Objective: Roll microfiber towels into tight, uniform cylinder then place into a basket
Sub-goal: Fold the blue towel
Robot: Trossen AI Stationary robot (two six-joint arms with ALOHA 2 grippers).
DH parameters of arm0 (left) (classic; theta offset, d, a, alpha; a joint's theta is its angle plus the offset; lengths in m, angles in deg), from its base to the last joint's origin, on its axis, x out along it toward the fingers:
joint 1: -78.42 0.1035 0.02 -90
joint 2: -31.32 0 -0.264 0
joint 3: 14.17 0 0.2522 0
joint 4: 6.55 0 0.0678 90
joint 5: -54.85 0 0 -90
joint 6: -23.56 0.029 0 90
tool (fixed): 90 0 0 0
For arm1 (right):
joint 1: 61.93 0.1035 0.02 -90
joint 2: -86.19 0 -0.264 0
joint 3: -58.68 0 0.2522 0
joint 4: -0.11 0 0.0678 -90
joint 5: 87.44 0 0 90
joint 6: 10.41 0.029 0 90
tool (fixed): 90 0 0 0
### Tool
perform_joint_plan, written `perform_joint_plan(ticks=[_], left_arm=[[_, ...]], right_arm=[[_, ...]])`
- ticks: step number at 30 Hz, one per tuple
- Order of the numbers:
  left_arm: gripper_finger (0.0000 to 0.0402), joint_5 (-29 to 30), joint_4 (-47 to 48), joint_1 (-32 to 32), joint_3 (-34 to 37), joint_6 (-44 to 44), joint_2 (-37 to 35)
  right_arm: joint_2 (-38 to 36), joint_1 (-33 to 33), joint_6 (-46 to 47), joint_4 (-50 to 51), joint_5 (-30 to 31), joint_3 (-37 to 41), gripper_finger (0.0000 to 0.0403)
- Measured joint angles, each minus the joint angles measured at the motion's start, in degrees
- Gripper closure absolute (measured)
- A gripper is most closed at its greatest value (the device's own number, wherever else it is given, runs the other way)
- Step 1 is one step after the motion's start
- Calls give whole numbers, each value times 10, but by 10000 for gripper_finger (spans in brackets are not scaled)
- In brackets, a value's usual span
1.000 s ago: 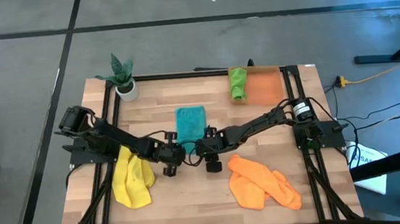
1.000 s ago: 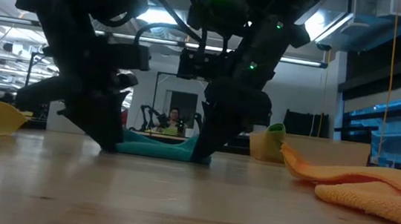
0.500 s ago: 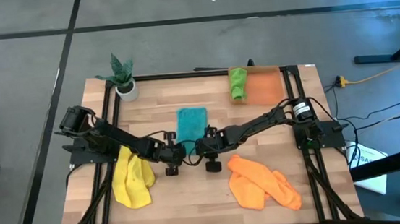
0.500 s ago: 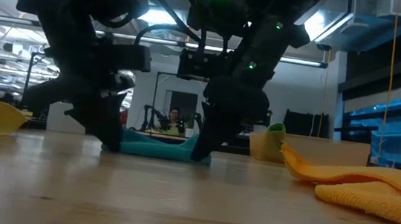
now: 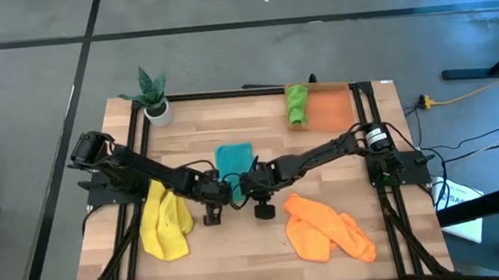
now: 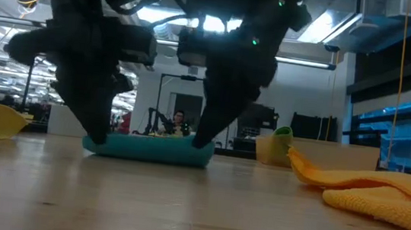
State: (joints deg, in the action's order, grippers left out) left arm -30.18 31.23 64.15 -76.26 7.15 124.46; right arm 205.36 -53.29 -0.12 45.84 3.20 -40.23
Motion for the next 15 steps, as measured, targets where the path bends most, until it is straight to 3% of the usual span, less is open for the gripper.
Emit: perform_joint_plan(ticks=[6,15], left_arm=[[401,1,26,10,-19,-15,-8],[401,5,96,48,-61,-13,-20]], right_arm=[[0,-2,31,63,-18,-45,397],[0,-16,71,115,4,-64,398]])
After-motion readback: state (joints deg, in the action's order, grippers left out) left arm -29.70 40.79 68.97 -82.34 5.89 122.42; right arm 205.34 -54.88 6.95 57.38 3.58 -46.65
